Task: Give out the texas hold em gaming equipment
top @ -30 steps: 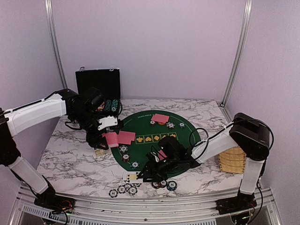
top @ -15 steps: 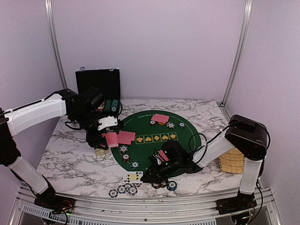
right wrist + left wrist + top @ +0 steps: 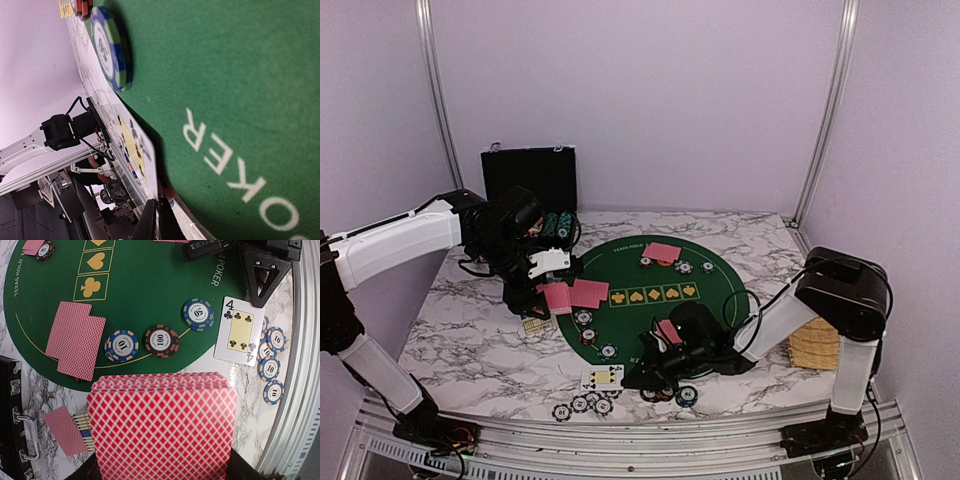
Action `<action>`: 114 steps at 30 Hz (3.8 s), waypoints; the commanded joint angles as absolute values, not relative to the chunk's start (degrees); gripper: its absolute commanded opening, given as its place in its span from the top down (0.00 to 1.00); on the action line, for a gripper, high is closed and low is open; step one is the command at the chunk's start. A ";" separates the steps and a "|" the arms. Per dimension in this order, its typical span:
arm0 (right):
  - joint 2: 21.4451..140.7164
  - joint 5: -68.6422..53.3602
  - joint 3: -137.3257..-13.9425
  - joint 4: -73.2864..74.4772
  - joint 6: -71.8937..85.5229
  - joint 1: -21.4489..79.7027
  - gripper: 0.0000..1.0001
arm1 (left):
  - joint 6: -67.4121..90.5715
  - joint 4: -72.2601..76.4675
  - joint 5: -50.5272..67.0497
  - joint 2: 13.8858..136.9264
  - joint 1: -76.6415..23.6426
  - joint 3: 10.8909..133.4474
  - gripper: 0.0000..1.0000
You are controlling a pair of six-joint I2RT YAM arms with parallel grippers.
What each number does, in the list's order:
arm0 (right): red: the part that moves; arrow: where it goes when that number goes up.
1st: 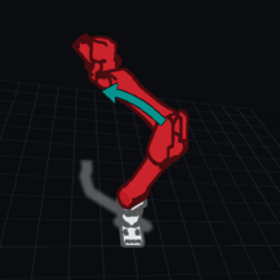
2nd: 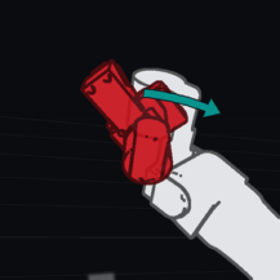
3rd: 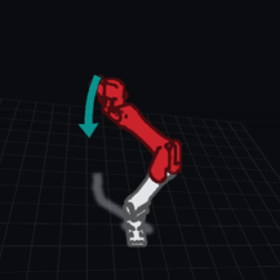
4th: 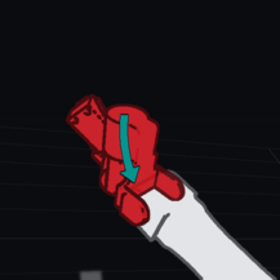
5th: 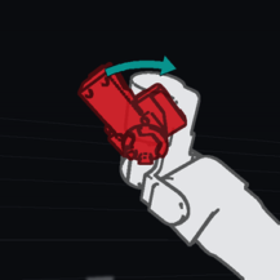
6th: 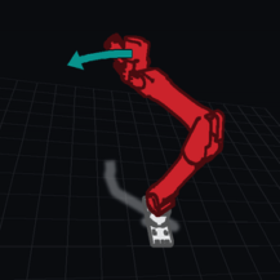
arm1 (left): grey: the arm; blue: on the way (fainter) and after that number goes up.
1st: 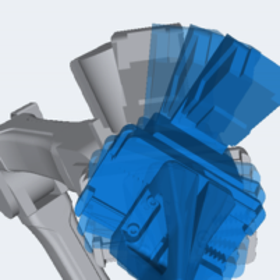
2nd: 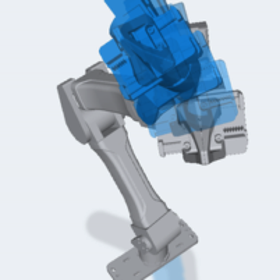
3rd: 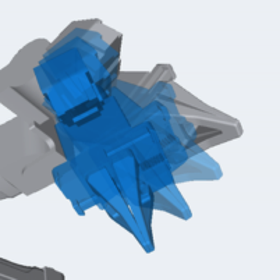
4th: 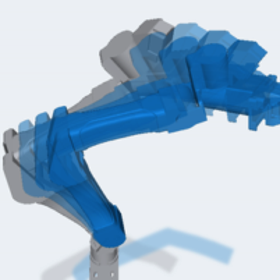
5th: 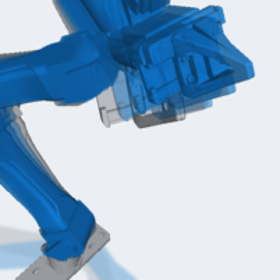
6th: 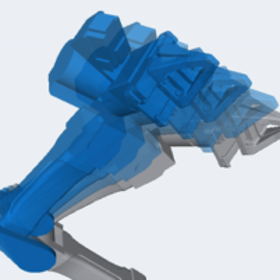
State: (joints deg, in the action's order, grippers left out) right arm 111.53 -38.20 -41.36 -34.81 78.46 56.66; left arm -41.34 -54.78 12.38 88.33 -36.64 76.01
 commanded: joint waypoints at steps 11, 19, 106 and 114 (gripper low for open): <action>108.02 -37.38 -41.47 -32.15 74.90 55.66 1.00 | -41.66 -56.78 12.47 86.60 -36.52 77.00 1.00; 104.07 -41.45 -40.25 -32.81 72.13 53.27 1.00 | -41.50 -56.76 12.84 87.18 -36.56 77.13 1.00; 109.46 -27.15 -63.34 10.92 47.16 57.79 0.39 | -42.54 -57.04 11.36 85.09 -36.38 75.57 1.00; 111.77 -33.36 -61.99 4.97 48.66 56.35 0.40 | -42.19 -57.21 11.70 85.32 -36.37 76.02 1.00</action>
State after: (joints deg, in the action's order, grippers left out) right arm 109.10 -28.97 -62.70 8.47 47.29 56.82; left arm -41.60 -55.51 11.42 86.87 -36.64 75.99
